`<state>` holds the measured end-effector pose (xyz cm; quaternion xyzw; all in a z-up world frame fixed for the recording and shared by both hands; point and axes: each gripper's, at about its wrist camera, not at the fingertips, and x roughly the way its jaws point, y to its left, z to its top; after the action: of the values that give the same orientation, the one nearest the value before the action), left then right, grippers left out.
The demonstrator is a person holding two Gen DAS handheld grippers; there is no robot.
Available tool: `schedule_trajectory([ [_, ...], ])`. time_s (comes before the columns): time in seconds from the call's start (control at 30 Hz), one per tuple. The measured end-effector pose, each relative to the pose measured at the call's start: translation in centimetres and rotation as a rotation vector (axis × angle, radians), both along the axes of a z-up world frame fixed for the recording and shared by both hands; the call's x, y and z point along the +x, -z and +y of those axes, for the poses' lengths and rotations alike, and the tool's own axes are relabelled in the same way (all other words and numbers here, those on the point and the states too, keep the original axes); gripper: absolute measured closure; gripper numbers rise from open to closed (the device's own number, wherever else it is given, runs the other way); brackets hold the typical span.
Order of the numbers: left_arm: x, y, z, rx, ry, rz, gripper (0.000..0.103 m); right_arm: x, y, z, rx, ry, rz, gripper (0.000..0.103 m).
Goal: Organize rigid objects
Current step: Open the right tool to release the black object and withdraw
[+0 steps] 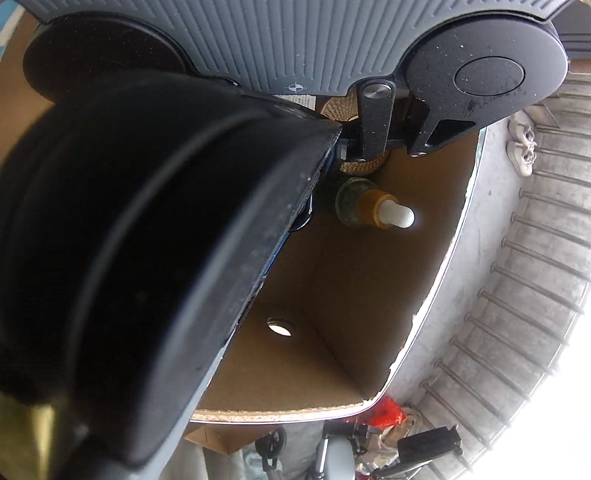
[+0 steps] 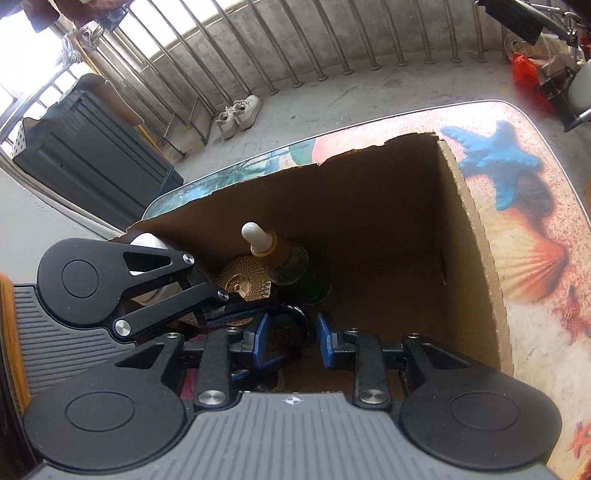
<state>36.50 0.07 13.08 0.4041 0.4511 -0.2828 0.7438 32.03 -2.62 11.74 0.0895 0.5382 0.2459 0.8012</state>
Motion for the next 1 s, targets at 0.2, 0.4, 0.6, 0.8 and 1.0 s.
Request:
schedule_trajectory([
  [0.2,-1.1,-1.2,1.4,-0.012,-0.019,-0.037,0.071,-0.5,-0.2,0.5,-0.037,-0.016,-0.008,0.054],
  [0.4,-3.8,-3.9,2.7,-0.042,-0.020,-0.105,0.071,-2.4,-1.8,-0.2,-0.042,-0.014,-0.087,0.053],
  [0.6,-11.8,-10.7,6.8,-0.293,-0.026,-0.178,0.064,-8.4,-6.4,-3.2,0.048,-0.129,-0.218,0.053],
  [0.8,-18.2,-10.8,10.0,-0.503,0.025,0.000,0.016,-16.6,-9.4,-4.2,0.012,-0.392,-0.389,0.030],
  [1.0,-16.2,-5.3,8.7,-0.355,-0.056,0.052,0.027,-18.6,-6.2,-1.6,-0.266,-0.444,-0.403,0.030],
])
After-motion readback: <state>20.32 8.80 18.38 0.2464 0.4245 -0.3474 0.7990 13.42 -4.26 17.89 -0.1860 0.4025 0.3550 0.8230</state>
